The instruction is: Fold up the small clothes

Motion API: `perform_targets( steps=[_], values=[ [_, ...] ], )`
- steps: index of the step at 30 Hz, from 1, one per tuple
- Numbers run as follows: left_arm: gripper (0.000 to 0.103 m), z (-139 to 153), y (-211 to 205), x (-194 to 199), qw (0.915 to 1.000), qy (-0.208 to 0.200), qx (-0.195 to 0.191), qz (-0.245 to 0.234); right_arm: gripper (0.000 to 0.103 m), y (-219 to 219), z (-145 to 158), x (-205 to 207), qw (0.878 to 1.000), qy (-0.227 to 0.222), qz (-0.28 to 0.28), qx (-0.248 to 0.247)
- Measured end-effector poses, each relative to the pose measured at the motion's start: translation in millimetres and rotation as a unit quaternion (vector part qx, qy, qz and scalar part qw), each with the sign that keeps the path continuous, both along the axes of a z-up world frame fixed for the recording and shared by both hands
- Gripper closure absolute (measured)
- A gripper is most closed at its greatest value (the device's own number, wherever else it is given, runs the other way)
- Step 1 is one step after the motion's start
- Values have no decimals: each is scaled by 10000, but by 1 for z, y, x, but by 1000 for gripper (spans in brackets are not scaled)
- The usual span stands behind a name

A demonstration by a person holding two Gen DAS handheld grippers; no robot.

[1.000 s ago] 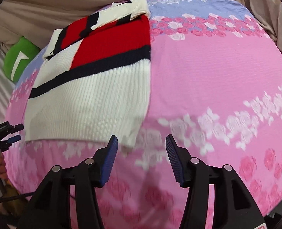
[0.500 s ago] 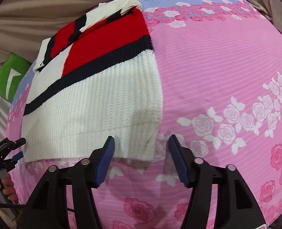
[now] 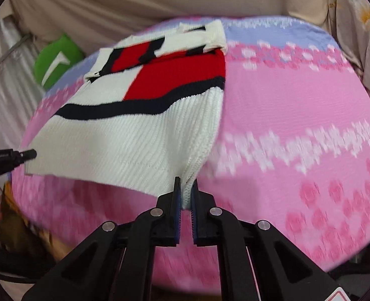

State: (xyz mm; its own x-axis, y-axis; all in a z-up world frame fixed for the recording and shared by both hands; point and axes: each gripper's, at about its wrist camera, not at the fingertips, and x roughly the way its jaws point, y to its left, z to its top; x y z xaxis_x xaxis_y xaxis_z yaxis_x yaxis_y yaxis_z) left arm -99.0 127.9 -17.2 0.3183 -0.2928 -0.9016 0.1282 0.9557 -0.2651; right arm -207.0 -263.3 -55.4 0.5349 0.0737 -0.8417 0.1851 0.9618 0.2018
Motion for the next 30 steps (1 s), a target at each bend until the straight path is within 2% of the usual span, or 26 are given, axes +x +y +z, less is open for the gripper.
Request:
perform_targets(
  steps=[3,6,9,11,12,15,17,20,22,24,26,30],
  values=[
    [94,-14,1,-45,9979,552,296,-146,97,-3,-21,-51,9969,701,318,171],
    [94,-26,1,-97,9902,1218,591,-350,97,1,-31,-96,9882,1332,701,286],
    [94,-21,0,-114,9869,1389,701,-435,97,-1,-24,-114,9847,1509,802,343],
    [94,-5,-4,-104,9900,1195,651,-380,97,-9,-13,-109,9873,1353,765,329],
    [94,6,-6,-95,9926,984,615,-355,97,-13,-4,-102,9900,1175,724,298],
    [94,47,-18,-43,9994,3,276,-194,97,-32,28,-58,9982,359,427,230],
    [94,63,-26,-8,9987,-485,77,-131,97,-45,47,-21,9993,-247,191,213],
    [94,79,-44,46,9920,-1266,6,-25,97,-59,63,40,9954,-934,-135,148],
    [94,76,-57,87,9894,-1445,-48,133,97,-63,66,84,9929,-1153,-289,86],
    [94,69,-64,124,9892,-1438,-84,275,97,-68,66,122,9913,-1237,-433,80],
    [94,56,-73,160,9885,-1453,40,413,97,-72,65,160,9909,-1237,-530,16],
    [93,33,-88,200,9879,-1436,236,536,97,-75,57,214,9911,-1152,-665,-65]
  ],
)
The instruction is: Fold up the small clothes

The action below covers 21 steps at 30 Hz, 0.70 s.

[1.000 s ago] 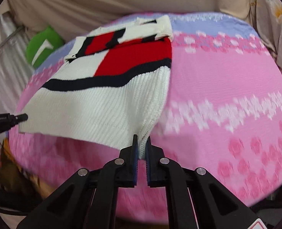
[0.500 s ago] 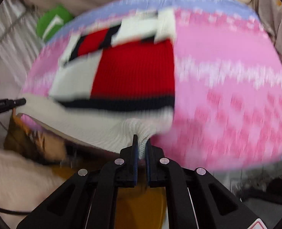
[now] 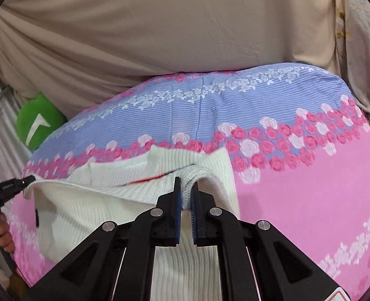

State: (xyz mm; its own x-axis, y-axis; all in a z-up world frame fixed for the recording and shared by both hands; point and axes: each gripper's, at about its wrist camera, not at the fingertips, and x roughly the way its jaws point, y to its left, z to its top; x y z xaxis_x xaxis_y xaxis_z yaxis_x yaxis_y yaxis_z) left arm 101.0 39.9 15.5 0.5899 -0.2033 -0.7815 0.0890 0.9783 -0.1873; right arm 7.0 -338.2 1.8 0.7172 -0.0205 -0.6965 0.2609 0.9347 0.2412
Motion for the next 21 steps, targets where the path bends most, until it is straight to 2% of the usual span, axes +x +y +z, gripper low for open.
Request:
perform_targets(
  steps=[3,4,6,7,10,13,15,17,21],
  values=[
    [91,-21,-3,21,9996,235,16,142,96,1,-13,28,9998,162,-98,79],
    [87,-31,-4,29,9993,340,18,173,94,0,-18,35,9996,218,-154,113],
    [75,-46,-4,42,9983,528,97,233,89,-1,-23,40,9989,250,-377,98],
    [62,-48,-2,43,9980,543,164,287,87,-2,-22,38,9982,207,-554,114],
    [42,-34,10,35,9990,236,71,365,71,-5,-6,15,9954,-93,-916,249],
    [28,-19,23,16,9999,60,-25,88,69,4,1,-23,9952,18,-972,70],
    [27,-22,36,-5,9998,126,-131,-115,63,10,-5,-51,9949,213,-985,-45],
    [27,-37,49,-26,9986,405,-289,-185,57,14,-18,-84,9932,468,-1060,-60],
    [27,-72,62,-62,9949,963,-258,-177,55,19,-50,-115,9906,897,-1002,255]
  ],
)
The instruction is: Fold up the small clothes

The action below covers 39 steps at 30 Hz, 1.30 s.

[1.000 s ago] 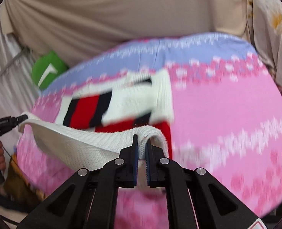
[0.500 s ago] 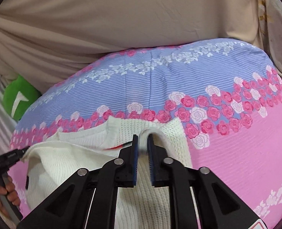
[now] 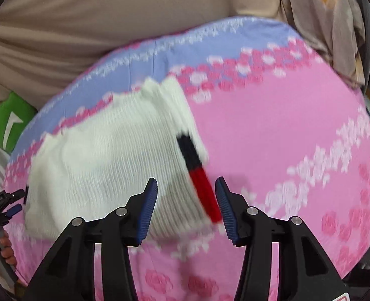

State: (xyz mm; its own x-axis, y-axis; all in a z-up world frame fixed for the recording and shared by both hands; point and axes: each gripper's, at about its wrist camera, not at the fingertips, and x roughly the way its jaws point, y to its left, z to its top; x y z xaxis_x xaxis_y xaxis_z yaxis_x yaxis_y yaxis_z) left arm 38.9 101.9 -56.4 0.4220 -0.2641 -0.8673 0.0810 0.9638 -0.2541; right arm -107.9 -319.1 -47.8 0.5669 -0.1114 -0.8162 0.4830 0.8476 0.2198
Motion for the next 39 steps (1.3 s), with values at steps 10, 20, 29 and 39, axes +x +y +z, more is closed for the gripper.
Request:
perform_targets(
  steps=[10,20,29,39],
  values=[
    [91,-32,4,-22,9975,567,238,335,98,-3,-34,33,9966,350,678,302],
    [89,-40,11,-33,9941,495,861,434,99,-28,-57,6,9947,711,651,349],
    [37,57,-11,-7,9968,-639,353,313,55,-17,31,55,9942,-120,947,-504],
    [35,-4,-67,113,9988,-55,443,-208,50,-21,-8,174,9921,254,1094,-566]
  ],
)
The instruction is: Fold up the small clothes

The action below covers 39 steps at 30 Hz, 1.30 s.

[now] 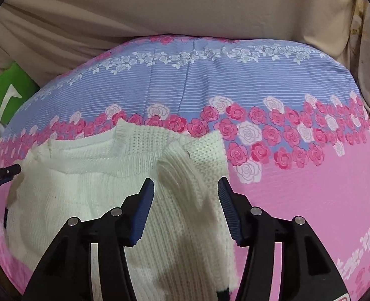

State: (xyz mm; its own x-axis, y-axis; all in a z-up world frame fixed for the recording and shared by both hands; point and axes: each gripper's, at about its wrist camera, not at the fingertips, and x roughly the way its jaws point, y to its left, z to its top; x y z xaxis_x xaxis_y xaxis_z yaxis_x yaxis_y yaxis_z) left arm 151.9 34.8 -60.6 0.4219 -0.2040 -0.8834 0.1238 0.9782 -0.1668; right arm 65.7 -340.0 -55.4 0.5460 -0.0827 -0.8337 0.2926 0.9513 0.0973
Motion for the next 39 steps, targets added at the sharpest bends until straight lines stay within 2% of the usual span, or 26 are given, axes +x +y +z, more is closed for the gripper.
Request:
perform_targets(
  steps=[1,2,3,5,6,9,11,14,15,16,20,21,22,25,27,28,31,33,35,37,39],
  values=[
    [39,-6,1,3,10000,99,9,9,50,0,-4,4,10000,36,-4,14],
    [49,-11,2,6,9999,161,-27,16,50,0,-10,7,10000,84,-9,47],
    [54,-12,1,6,9996,252,-109,-57,53,0,-14,9,9999,141,-1,92],
    [95,-15,0,6,9990,322,-275,-167,95,2,-19,11,9996,200,50,186],
    [95,-12,1,4,9988,306,-340,-178,95,2,-16,10,9996,148,60,237],
    [96,17,4,-1,9986,-83,-488,-178,96,1,22,-1,9980,-547,33,314],
    [97,45,7,-3,9973,-403,-591,-164,97,-1,57,-9,9931,-1127,-27,331],
    [97,69,12,5,9951,-773,-622,-6,97,-11,81,-11,9867,-1596,-189,262],
    [97,68,12,10,9951,-808,-562,29,97,-16,76,-6,9874,-1553,-209,234],
    [97,59,10,19,9961,-737,-474,43,97,-22,60,5,9908,-1315,-227,205],
    [96,-15,-5,40,9999,-22,96,57,97,-40,-30,39,9983,-24,-369,455],
    [96,-29,-6,41,9998,108,164,87,97,-39,-39,41,9984,29,-357,439],
    [96,-28,-7,37,9997,-136,185,109,96,-36,-37,40,9988,-14,-351,352],
    [92,-15,-6,33,9999,-65,108,62,94,-29,-7,28,9983,-272,-427,289],
    [90,4,-1,23,9996,-217,127,96,88,-18,20,9,9967,-619,-492,169],
    [84,18,2,13,9993,-337,138,116,87,-8,34,-4,9956,-805,-453,164],
    [72,50,0,-23,9982,-557,-197,-50,87,41,49,-24,9945,-865,313,499],
    [72,56,-16,-49,9977,-445,-338,-384,87,86,39,-29,9904,-616,996,739],
    [72,42,-47,-80,9954,-163,-316,-890,88,130,17,-37,9828,-294,1594,881],
    [72,22,-64,-100,9932,120,-161,-1143,92,160,-6,-46,9763,46,1926,988],
    [70,3,-66,-110,9926,292,-19,-1180,93,167,-21,-56,9768,238,1986,769]
  ],
)
